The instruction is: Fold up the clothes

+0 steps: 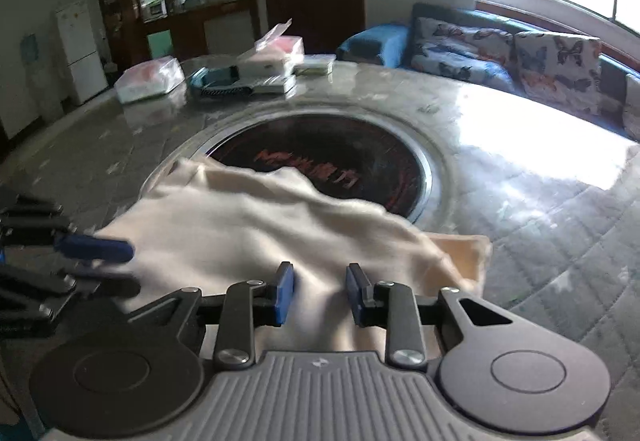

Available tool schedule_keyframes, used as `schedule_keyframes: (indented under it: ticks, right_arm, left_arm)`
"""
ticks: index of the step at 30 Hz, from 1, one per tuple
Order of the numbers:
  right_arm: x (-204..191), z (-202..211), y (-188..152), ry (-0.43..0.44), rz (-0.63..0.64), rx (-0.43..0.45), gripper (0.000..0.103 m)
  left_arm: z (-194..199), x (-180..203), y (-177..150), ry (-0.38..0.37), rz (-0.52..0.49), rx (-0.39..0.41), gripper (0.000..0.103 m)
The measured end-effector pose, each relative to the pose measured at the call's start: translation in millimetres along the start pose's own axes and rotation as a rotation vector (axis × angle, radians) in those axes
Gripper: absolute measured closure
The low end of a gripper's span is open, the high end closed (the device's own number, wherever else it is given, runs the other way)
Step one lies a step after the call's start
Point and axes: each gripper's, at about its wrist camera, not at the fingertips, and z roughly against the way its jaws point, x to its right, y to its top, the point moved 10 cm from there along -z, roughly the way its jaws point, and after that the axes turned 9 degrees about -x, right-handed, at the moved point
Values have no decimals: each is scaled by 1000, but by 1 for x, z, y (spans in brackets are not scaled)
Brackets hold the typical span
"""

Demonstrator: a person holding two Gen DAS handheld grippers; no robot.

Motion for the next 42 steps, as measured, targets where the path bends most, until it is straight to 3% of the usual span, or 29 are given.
schedule_keyframes:
  ticks: [8, 11, 16, 22, 28, 34, 42]
  right_arm:
    - [22, -18, 17, -43, -52, -6, 76]
    - [33, -28, 17, -65, -85, -16, 81]
    - [30, -21, 26, -49, -92, 22, 81]
    - [26, -25, 23, -57, -77, 2, 80]
    - [-17, 2, 22, 17, 16, 39, 80]
    - [-61, 9, 0, 78, 101, 17, 80]
    - [-78, 16, -21, 84, 139, 4, 80]
  left_arm:
    - [0, 0, -1, -10, 8, 0, 76]
    - [1, -1, -1, -14, 11, -1, 76]
    - [11, -7, 2, -14, 42, 17, 76]
    - [16, -17, -8, -9, 83, 7, 76]
    - [20, -22, -14, -10, 109, 3, 76]
    - [28, -27, -7, -17, 145, 30, 76]
    - [19, -39, -12, -9, 184, 2, 76]
